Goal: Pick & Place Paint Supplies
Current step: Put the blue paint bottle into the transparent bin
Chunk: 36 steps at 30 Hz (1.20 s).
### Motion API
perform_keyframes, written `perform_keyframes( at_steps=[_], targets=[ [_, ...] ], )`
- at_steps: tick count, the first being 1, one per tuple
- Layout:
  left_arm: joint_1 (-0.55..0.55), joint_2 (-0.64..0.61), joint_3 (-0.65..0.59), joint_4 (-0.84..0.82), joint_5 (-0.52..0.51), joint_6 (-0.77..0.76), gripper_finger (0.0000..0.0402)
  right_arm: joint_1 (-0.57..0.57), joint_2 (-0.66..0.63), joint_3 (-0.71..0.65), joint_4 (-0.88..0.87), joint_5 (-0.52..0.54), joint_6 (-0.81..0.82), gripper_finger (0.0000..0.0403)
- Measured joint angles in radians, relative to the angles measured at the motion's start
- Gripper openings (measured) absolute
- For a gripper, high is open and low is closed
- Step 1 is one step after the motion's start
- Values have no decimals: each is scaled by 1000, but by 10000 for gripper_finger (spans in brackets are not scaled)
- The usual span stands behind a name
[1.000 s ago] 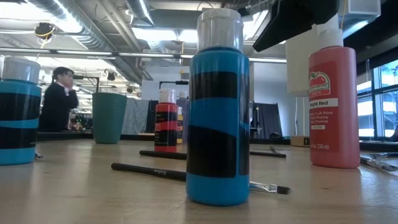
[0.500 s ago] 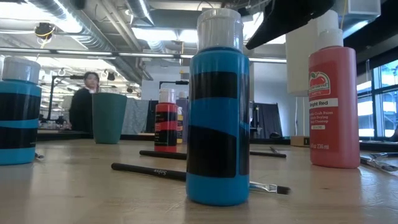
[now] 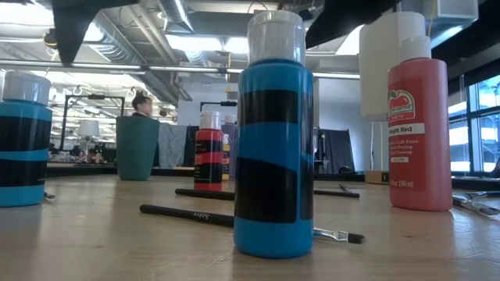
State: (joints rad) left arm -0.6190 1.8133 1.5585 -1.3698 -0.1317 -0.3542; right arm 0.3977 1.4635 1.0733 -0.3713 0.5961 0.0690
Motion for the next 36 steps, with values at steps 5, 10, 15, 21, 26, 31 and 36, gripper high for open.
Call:
perform_keyframes(
  at_steps=[5,10,15,21,26,31,36],
  targets=[
    [-16,0,0,-11,-35,10,288,0,0,0,23,1,-10,284],
    [-23,0,0,-59,-55,11,288,0,0,0,44,2,-49,284],
    [-23,0,0,-76,-87,54,288,-17,0,0,44,2,-59,284],
    [-14,0,0,-98,-93,85,288,-47,0,0,44,-18,-59,284],
    [-17,-8,-14,-109,-111,81,288,-66,0,0,54,-50,-59,284],
    [-23,-83,-124,-36,-101,80,288,-84,0,0,82,-50,-59,284],
    [-25,-125,-152,-12,-112,80,288,-99,0,0,110,-50,-59,284]
  ],
)
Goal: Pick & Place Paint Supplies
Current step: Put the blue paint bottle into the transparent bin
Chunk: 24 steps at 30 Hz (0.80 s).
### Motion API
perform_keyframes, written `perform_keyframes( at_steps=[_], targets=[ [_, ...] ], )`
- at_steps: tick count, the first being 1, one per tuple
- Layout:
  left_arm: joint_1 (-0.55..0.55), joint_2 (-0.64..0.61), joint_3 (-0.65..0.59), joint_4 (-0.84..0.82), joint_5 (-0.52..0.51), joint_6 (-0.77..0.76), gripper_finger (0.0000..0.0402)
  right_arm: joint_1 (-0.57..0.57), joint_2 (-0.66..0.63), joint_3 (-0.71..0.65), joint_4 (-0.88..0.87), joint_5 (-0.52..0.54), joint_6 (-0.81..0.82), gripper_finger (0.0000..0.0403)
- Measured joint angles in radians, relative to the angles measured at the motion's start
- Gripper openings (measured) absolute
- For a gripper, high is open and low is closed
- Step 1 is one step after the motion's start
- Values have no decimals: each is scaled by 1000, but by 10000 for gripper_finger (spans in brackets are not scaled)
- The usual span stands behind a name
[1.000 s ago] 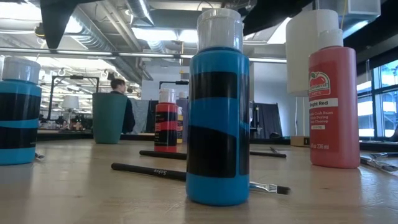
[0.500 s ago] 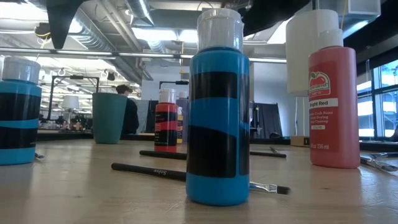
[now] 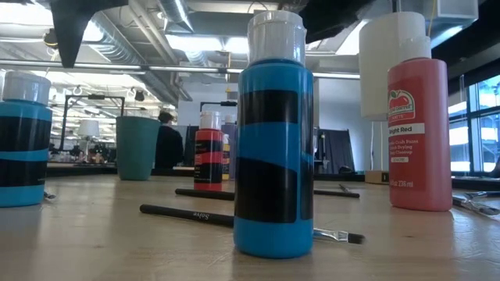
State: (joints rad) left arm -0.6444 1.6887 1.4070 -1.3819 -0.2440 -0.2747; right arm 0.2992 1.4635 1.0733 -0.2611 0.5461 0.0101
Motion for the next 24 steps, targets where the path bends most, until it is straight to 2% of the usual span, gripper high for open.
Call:
perform_keyframes(
  at_steps=[18,24],
  targets=[
    [4,1,0,40,28,-37,288,-4,0,0,-18,-1,-19,284],
    [4,1,0,47,29,-36,288,-4,0,0,-19,-93,-19,284]
  ],
)
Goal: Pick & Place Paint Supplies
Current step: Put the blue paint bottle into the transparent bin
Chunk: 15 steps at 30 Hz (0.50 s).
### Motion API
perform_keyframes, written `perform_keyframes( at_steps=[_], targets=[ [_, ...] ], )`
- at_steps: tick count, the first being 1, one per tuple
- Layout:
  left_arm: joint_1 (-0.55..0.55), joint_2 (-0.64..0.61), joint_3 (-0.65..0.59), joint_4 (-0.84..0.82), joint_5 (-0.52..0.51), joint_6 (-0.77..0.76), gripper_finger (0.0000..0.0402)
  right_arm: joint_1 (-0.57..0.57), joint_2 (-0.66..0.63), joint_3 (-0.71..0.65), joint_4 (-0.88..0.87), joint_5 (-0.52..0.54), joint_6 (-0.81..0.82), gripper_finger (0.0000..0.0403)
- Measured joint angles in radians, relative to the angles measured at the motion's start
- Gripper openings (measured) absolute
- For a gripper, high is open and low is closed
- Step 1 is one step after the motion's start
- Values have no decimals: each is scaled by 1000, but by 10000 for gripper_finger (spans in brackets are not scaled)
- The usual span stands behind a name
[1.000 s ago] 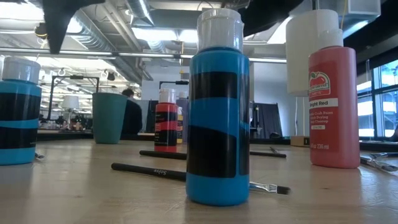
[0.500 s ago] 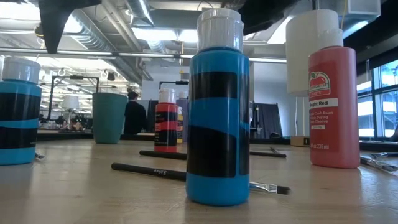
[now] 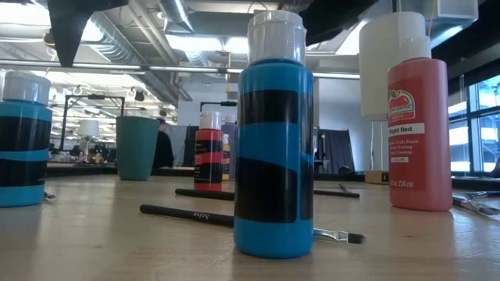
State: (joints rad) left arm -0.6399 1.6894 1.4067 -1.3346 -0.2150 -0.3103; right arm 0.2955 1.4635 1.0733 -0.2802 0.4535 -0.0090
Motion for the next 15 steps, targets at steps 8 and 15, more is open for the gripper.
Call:
perform_keyframes(
  at_steps=[8,15],
  targets=[
    [-17,0,0,7,5,2,288,0,0,0,3,-12,-6,284],
    [-26,0,0,60,-14,53,288,0,0,0,11,-13,-6,284]
  ],
)
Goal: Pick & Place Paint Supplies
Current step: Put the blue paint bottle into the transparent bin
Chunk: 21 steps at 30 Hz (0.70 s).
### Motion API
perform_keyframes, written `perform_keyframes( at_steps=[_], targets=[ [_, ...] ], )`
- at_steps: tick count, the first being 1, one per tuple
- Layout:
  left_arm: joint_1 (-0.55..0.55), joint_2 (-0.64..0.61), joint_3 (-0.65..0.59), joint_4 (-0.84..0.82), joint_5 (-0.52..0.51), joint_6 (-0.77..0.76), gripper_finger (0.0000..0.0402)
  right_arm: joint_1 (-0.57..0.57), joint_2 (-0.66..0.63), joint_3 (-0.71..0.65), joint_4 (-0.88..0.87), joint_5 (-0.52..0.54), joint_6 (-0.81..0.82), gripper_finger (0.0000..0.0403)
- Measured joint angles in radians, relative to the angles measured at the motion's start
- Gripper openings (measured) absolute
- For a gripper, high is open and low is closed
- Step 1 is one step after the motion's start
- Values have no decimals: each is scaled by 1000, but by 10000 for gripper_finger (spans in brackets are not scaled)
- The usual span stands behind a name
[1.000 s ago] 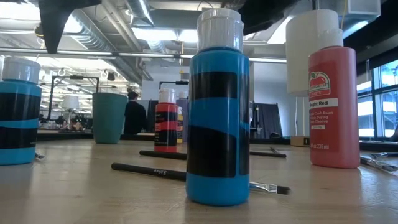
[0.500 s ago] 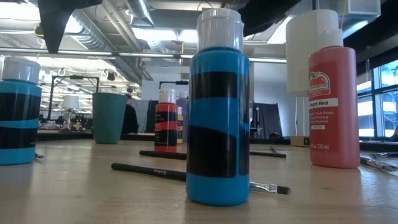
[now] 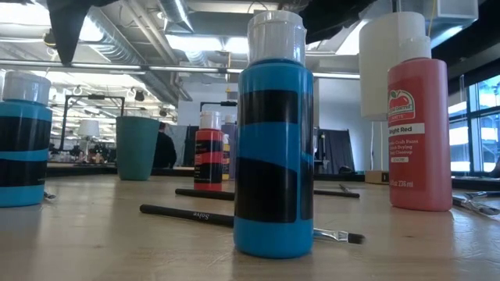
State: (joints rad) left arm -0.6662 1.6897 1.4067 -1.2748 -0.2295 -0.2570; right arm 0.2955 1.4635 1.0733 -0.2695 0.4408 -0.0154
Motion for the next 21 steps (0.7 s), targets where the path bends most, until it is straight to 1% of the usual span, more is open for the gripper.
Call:
perform_keyframes(
  at_steps=[3,9,12,21],
  targets=[
    [0,0,-7,21,1,6,288,0,0,0,0,-1,1,284],
    [6,1,-54,53,46,9,288,0,0,0,-2,-6,5,284],
    [8,1,-56,67,49,9,288,0,0,0,2,-6,3,284],
    [14,1,-56,106,51,80,288,0,0,0,5,-8,0,284]
  ],
)
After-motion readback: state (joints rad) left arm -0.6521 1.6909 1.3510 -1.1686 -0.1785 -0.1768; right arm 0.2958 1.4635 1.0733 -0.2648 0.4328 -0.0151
